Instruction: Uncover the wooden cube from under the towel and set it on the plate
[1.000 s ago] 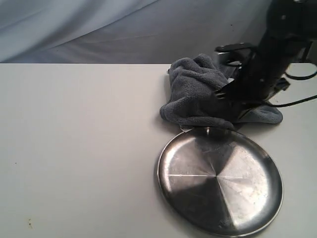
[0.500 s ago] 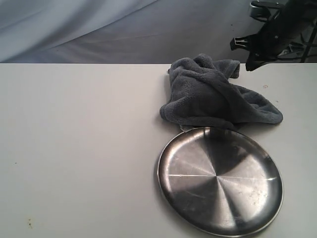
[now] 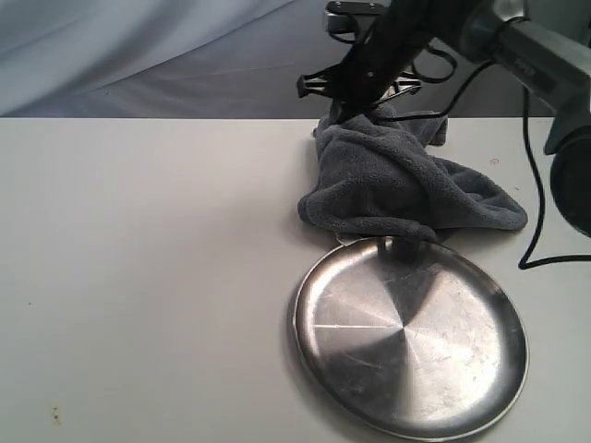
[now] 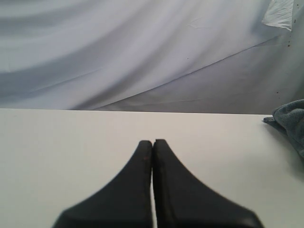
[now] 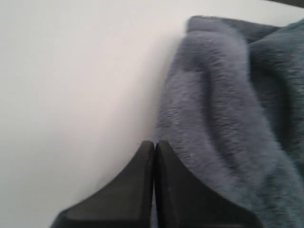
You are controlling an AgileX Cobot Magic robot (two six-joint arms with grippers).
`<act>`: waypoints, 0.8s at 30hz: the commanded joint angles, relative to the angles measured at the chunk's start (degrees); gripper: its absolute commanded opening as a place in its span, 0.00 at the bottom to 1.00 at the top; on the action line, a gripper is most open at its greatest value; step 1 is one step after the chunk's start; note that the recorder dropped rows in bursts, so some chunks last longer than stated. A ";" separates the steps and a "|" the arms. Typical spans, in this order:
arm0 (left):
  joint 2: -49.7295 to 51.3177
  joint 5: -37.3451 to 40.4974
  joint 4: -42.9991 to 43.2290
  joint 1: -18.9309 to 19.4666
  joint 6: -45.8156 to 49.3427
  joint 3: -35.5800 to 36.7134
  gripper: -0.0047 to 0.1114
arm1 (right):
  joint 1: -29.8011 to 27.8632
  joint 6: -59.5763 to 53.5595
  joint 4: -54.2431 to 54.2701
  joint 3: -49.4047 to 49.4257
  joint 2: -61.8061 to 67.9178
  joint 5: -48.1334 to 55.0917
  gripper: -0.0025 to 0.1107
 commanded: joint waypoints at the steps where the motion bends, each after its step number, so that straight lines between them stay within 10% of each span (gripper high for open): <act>1: -0.09 -0.23 0.04 -0.05 -0.15 0.25 0.05 | 4.06 -1.93 -0.39 -0.59 -0.28 4.34 0.02; 12: -0.09 -0.23 0.04 -0.05 -0.04 0.25 0.05 | 9.02 -7.01 1.56 3.03 -2.29 9.79 0.02; 24: -0.09 -0.23 0.04 -0.05 -0.16 0.25 0.05 | 8.98 -8.54 -2.92 28.77 -14.57 8.49 0.02</act>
